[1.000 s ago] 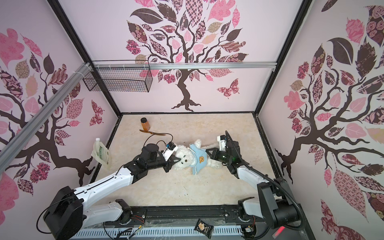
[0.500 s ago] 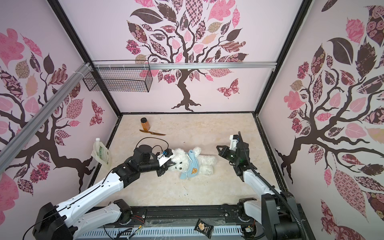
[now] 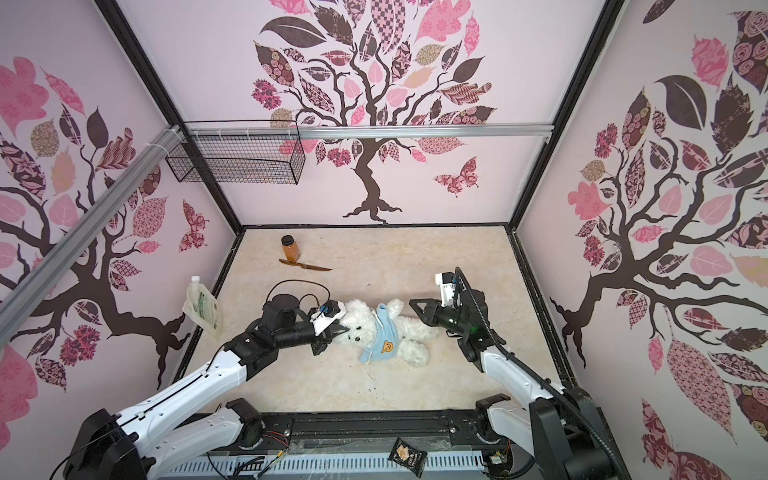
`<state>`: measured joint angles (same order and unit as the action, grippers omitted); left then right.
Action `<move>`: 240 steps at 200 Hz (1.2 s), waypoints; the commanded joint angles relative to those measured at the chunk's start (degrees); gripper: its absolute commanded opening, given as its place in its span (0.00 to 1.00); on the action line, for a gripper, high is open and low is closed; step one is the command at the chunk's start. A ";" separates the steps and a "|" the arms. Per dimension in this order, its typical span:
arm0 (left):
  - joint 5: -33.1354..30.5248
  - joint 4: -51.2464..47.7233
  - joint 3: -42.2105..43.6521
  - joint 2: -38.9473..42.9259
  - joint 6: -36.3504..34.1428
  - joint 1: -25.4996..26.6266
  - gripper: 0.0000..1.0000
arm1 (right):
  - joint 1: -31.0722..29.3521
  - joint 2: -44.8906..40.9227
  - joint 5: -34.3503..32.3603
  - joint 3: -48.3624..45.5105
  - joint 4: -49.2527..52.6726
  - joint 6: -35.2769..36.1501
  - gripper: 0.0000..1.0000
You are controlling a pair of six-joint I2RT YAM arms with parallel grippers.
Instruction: Dress the teddy bear
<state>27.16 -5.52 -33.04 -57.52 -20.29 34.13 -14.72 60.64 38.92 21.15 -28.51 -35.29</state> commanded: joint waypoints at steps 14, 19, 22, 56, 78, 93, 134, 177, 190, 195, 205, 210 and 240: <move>1.20 7.02 0.94 0.62 1.81 -0.29 0.00 | -4.42 -4.67 6.14 -1.73 2.14 5.91 0.27; 1.29 7.05 0.96 0.40 1.91 -0.23 0.00 | -5.18 -4.44 6.13 -1.54 2.71 6.85 0.27; 1.36 7.02 0.91 0.39 1.92 -0.28 0.00 | -5.53 -4.14 6.05 -1.47 2.94 7.13 0.27; 1.72 7.25 0.95 0.65 2.10 -0.27 0.00 | -6.45 -0.09 5.82 -0.74 0.41 7.51 0.25; 2.17 6.99 0.98 0.60 1.91 -0.26 0.00 | -7.29 2.42 6.05 0.34 -1.03 7.60 0.25; 2.37 6.54 0.56 0.38 1.52 -0.28 0.00 | -8.16 3.95 5.22 0.86 -1.52 7.85 0.25; 3.25 5.74 0.25 -0.08 1.22 -0.22 0.00 | -9.57 7.02 4.02 2.14 -3.75 7.86 0.25; 4.23 5.35 0.08 -0.14 0.88 -0.12 0.00 | -10.88 10.64 2.30 3.49 -5.94 8.10 0.25; 4.71 5.05 0.09 -0.14 0.48 0.02 0.00 | -11.03 11.45 1.50 3.88 -6.48 8.13 0.25; 4.79 4.92 0.07 -0.14 0.39 0.06 0.00 | -11.02 11.66 1.29 4.03 -6.78 8.18 0.25; 4.90 4.44 -0.06 -0.12 0.09 0.23 0.00 | -11.01 12.02 0.90 4.40 -7.12 7.92 0.22; 4.84 4.19 -0.06 -0.22 -0.20 0.37 0.00 | -11.00 12.04 0.49 4.60 -7.30 7.60 0.18; 3.05 0.75 -0.62 -0.36 -3.15 1.08 0.00 | -11.01 8.31 -7.87 4.00 -7.42 4.70 0.00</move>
<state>29.19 -2.68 -32.95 -57.80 -20.25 34.24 -25.45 71.61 38.59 23.44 -33.71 -28.99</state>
